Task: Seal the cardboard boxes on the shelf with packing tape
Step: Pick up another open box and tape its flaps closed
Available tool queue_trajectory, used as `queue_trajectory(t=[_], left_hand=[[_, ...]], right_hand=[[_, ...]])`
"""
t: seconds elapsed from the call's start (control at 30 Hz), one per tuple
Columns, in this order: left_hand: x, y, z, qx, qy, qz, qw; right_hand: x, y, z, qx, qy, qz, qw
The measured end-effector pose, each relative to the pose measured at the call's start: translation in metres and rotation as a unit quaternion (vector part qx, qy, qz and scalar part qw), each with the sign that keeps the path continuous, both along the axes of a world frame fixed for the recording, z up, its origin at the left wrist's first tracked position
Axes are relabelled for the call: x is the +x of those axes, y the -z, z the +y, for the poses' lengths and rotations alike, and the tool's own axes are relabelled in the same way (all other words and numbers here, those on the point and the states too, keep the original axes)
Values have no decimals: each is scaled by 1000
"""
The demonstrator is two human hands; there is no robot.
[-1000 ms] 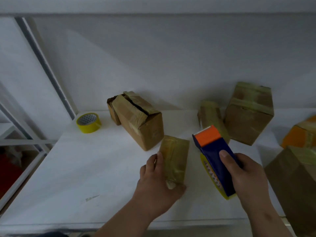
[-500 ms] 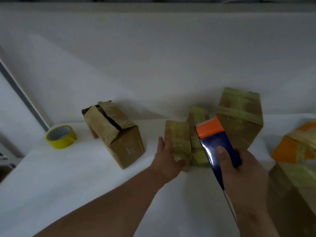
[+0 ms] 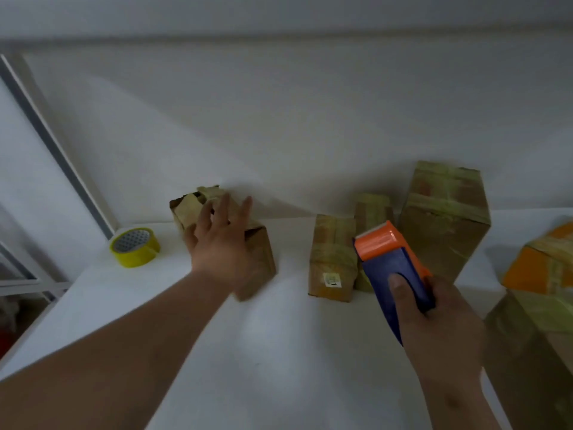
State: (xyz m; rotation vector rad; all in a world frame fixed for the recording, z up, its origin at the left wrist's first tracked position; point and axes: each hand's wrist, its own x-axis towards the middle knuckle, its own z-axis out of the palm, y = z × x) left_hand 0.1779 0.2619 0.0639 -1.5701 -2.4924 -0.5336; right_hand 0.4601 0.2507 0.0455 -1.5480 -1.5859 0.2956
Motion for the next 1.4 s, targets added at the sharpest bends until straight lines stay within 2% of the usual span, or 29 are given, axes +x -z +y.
queue_trajectory(t=[0.07, 0.1, 0.17, 0.33, 0.57, 0.63, 0.73, 0.83, 0.93, 1.0, 1.1, 1.17, 1.27, 1.4], left_hand=[[-22, 4, 1, -105, 22, -11, 994], [-29, 7, 0, -113, 49, -29, 992], [-37, 14, -4, -93, 105, -61, 988], [-40, 13, -36, -82, 213, -41, 973], [-67, 15, -142, -58, 396, -44, 915], [-77, 14, -168, -17, 382, -80, 921], [-74, -7, -184, -43, 284, -197, 937], [-48, -16, -166, -92, 150, -143, 974], [-25, -7, -148, -70, 80, -46, 993], [-29, -4, -145, -74, 93, -17, 993], [-47, -6, -160, -105, 202, -6, 974], [-58, -7, -179, -97, 273, -35, 957], [-72, -5, -209, -51, 342, -47, 937], [-81, 0, -230, 17, 359, -63, 931]], right_hand=[[-2, -2, -2, -1, -14, -3, 1000], [-3, -3, -3, -5, -20, -8, 1000], [-4, -5, -5, -12, -30, -25, 999], [-7, -4, -9, 2, -49, -45, 998], [-13, -9, -24, 56, -97, -69, 991], [-17, -10, -31, 91, -121, -97, 984], [-27, -10, -43, 147, -148, -136, 968], [-41, -11, -59, 181, -155, -177, 955], [-49, -16, -74, 200, -172, -207, 942], [-47, -20, -82, 207, -184, -224, 934], [-38, -27, -90, 196, -195, -236, 932], [-34, -37, -94, 185, -213, -223, 933], [-34, -59, -101, 174, -252, -192, 933], [-37, -82, -107, 152, -290, -167, 930]])
